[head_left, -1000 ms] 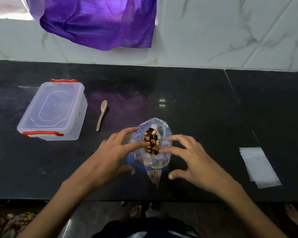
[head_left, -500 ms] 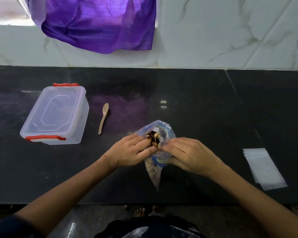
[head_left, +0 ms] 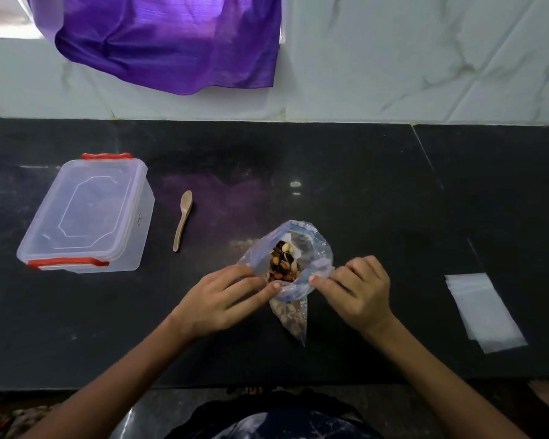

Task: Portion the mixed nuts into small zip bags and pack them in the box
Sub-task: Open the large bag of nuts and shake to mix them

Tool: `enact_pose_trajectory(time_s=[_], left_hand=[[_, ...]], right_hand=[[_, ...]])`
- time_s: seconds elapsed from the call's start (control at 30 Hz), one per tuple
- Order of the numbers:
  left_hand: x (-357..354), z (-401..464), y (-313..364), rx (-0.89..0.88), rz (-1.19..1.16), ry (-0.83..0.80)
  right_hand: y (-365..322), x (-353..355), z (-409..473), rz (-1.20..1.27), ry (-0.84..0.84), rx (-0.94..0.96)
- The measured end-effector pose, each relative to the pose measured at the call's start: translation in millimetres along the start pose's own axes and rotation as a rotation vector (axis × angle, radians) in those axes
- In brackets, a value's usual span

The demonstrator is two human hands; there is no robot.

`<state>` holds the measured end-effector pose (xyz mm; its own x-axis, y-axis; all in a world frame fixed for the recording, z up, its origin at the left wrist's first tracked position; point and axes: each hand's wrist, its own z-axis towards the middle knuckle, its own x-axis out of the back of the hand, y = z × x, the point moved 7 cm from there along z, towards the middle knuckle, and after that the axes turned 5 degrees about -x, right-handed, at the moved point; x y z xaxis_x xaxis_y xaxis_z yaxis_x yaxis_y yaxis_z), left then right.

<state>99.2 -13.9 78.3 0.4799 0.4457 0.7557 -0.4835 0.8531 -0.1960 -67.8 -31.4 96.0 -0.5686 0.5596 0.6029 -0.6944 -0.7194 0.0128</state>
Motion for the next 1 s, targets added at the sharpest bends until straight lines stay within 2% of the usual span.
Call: enact_pose_trajectory(time_s=[0.07, 0.17, 0.23, 0.3, 0.4, 0.5, 0.57, 0.6, 0.7, 0.87, 1.0], left_hand=[[6.9, 1.5, 2.4, 0.051, 0.006, 0.095], [11.1, 3.8, 10.4, 0.166, 0.065, 0.246], [13.5, 3.8, 12.1, 0.368, 0.142, 0.356], [15.4, 2.3, 9.8, 0.682, 0.096, 0.451], [13.7, 2.3, 9.4, 1.191, -0.29, 0.525], [-3.1, -13.2, 13.2, 1.747, -0.811, 0.596], [-13.1, -21.6, 15.0, 2.01, -1.082, 0.7], [-15.3, -24.3, 13.7, 2.086, -1.124, 0.715], [-16.5, -26.0, 7.6, 2.133, -1.1, 0.633], [-14.3, -24.6, 7.1, 2.059, -0.968, 0.236], [-21.7, -18.9, 17.7, 2.209, -1.332, 0.193]], right_hand=[[-1.4, -0.5, 0.5, 0.008, -0.037, -0.086], [-6.2, -3.5, -3.3, 0.081, -0.127, -0.338], [-7.9, -4.7, -8.5, 0.207, -0.202, -0.602], [-9.1, -3.4, -14.7, 0.431, -0.229, -0.948], [-13.9, -7.9, -28.7, 0.764, -0.178, -1.414], [-14.3, -12.7, -33.8, 0.824, -0.185, -1.594], [-13.6, -14.4, -36.8, 0.86, -0.171, -1.685], [-13.6, -14.8, -38.9, 0.884, -0.159, -1.736], [-14.8, -18.9, -48.6, 0.958, -0.146, -1.871], [-25.1, -34.1, -55.0, 1.344, -0.042, -2.11], [-35.2, -40.1, -55.1, 1.554, 0.028, -2.212]])
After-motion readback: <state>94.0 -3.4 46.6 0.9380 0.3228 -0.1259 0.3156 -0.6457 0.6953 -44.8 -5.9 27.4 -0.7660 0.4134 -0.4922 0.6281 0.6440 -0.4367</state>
